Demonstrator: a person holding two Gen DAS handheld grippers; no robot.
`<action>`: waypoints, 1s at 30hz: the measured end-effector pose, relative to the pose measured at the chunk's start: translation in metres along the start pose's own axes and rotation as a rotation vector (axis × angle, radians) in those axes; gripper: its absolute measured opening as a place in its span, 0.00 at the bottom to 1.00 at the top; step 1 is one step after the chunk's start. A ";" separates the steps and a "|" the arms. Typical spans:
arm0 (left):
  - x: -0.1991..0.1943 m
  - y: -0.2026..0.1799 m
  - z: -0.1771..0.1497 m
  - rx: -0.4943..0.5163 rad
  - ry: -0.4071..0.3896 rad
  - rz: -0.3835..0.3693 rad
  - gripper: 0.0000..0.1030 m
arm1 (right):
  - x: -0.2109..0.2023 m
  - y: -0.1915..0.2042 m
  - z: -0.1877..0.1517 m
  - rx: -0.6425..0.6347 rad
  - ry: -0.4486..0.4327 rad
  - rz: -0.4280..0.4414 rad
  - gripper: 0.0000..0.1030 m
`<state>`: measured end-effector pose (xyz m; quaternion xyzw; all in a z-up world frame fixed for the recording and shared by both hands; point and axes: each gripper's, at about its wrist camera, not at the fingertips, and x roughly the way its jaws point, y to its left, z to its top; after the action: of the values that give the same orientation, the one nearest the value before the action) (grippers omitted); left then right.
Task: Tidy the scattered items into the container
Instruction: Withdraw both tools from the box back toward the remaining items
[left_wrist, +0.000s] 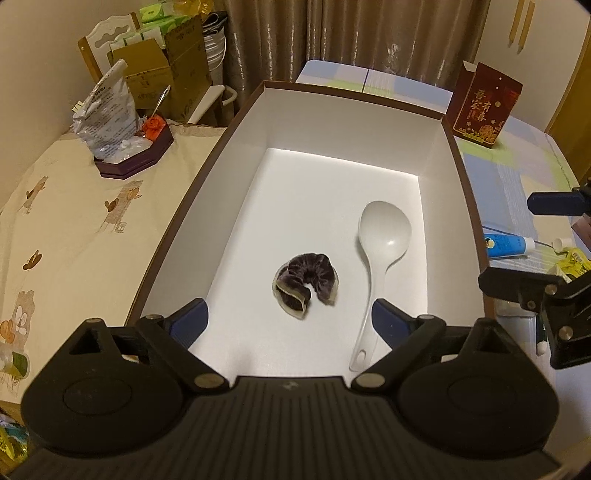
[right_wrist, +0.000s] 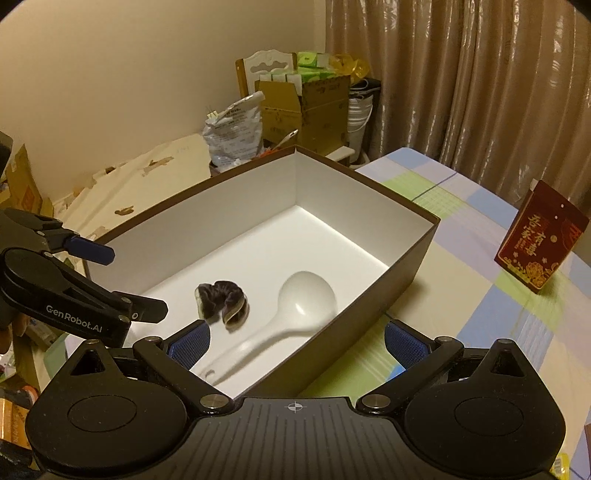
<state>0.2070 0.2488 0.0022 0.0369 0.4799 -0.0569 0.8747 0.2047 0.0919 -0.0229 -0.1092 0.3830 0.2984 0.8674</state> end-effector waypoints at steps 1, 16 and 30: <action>-0.002 -0.001 -0.002 -0.001 -0.002 0.001 0.91 | -0.002 0.001 -0.001 0.000 -0.002 0.000 1.00; -0.040 -0.021 -0.027 -0.022 -0.048 0.035 0.93 | -0.046 0.013 -0.026 -0.039 -0.034 0.005 1.00; -0.074 -0.052 -0.057 -0.054 -0.076 0.057 0.94 | -0.092 0.010 -0.058 -0.076 -0.054 0.019 1.00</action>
<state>0.1129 0.2086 0.0332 0.0247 0.4464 -0.0205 0.8943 0.1148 0.0357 0.0048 -0.1302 0.3488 0.3239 0.8698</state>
